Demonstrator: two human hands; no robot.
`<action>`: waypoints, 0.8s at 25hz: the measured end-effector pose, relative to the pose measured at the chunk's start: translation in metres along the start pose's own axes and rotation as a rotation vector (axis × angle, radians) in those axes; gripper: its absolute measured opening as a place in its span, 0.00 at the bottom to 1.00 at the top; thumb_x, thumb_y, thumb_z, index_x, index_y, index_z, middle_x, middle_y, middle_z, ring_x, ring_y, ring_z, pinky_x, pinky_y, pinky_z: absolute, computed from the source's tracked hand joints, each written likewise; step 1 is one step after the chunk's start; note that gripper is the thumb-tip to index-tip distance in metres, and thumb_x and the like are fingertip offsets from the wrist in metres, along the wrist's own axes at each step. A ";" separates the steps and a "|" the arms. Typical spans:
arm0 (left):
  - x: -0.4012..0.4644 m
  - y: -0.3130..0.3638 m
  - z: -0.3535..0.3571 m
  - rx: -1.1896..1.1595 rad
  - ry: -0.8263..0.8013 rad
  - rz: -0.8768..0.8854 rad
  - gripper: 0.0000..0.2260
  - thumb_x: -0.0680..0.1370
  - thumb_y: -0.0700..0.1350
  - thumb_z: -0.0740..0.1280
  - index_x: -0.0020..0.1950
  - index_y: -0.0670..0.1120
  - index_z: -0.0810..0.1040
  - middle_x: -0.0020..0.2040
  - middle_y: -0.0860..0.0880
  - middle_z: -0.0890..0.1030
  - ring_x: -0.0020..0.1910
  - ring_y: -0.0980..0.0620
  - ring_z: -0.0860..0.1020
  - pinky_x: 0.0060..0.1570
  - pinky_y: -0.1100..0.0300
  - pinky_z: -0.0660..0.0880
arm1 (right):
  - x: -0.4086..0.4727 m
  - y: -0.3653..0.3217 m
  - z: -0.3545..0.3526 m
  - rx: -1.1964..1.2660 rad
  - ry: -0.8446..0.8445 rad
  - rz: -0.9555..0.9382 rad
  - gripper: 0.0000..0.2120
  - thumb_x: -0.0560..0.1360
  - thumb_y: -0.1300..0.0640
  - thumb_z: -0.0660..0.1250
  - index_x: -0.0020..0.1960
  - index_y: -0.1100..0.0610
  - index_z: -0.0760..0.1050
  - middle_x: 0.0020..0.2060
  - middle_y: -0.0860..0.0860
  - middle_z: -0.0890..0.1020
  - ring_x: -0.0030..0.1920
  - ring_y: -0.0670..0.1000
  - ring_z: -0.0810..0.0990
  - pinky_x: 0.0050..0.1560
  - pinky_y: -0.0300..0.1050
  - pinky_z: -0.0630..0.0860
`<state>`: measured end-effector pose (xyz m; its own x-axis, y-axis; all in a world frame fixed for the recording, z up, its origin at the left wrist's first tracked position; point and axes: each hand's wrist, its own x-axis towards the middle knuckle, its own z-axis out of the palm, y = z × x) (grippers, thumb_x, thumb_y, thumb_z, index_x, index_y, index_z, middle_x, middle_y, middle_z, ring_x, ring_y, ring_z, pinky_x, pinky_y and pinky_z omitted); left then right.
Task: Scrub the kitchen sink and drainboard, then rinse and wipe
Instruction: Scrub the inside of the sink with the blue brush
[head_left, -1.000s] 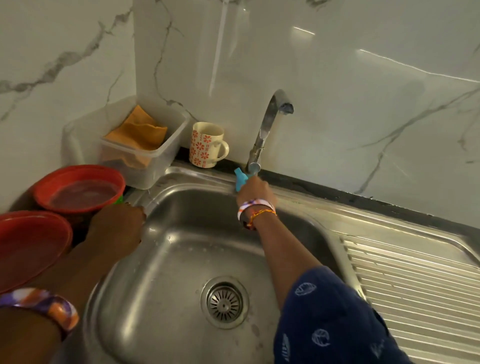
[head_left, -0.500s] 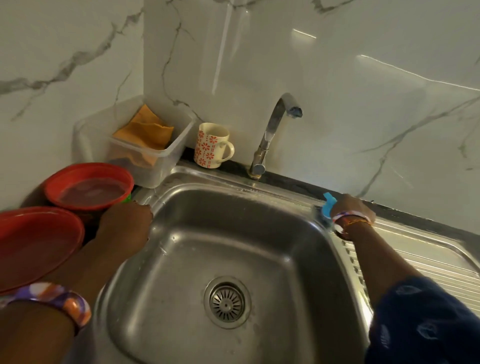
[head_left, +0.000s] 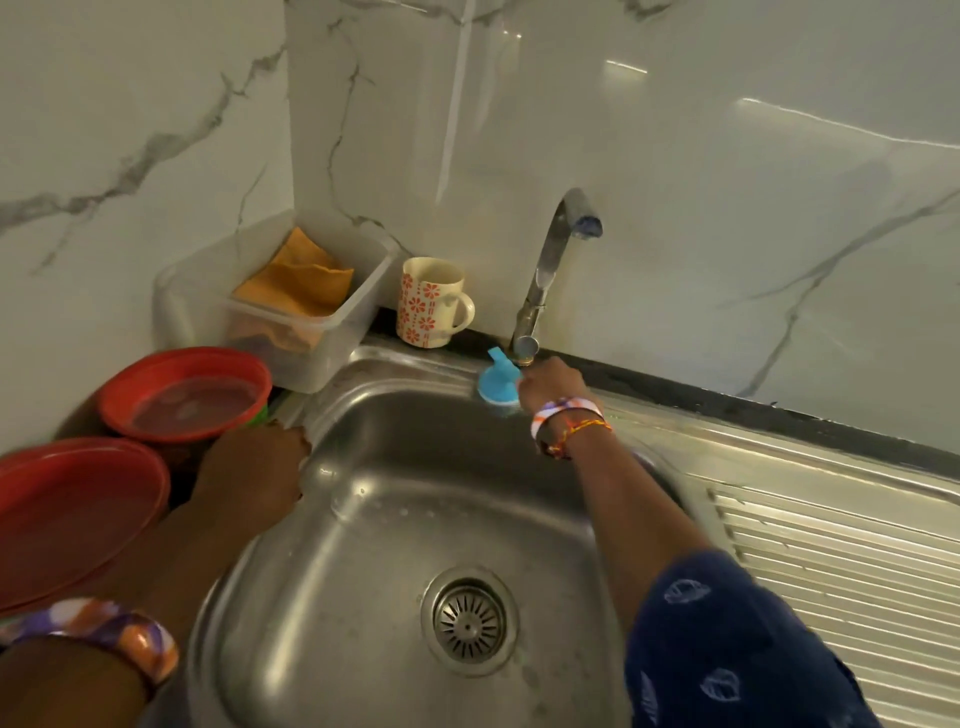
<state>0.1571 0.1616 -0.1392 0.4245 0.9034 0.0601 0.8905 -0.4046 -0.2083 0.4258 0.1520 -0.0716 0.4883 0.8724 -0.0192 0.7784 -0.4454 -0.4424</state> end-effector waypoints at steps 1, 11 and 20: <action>0.000 0.000 0.000 -0.003 -0.003 0.001 0.18 0.76 0.50 0.64 0.66 0.51 0.71 0.64 0.51 0.75 0.62 0.52 0.75 0.57 0.60 0.71 | 0.004 0.031 -0.016 -0.035 0.024 0.066 0.15 0.78 0.57 0.60 0.58 0.63 0.77 0.57 0.60 0.80 0.57 0.60 0.78 0.54 0.47 0.73; -0.001 0.002 0.002 -0.008 0.023 0.023 0.16 0.76 0.53 0.64 0.63 0.53 0.72 0.60 0.55 0.76 0.57 0.55 0.77 0.50 0.62 0.73 | -0.001 0.077 -0.040 -0.162 0.143 0.120 0.14 0.78 0.55 0.60 0.58 0.62 0.77 0.54 0.60 0.81 0.51 0.60 0.79 0.51 0.47 0.73; -0.002 0.003 0.011 -0.037 0.049 -0.054 0.11 0.76 0.46 0.65 0.58 0.48 0.77 0.55 0.50 0.80 0.53 0.50 0.79 0.47 0.58 0.74 | -0.018 0.128 -0.084 -0.477 0.259 0.269 0.15 0.79 0.53 0.60 0.59 0.61 0.76 0.52 0.59 0.80 0.51 0.59 0.79 0.48 0.48 0.71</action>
<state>0.1573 0.1605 -0.1507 0.3826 0.9164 0.1177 0.9173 -0.3614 -0.1674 0.5496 0.0619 -0.0530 0.7261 0.6661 0.1709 0.6761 -0.7368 -0.0008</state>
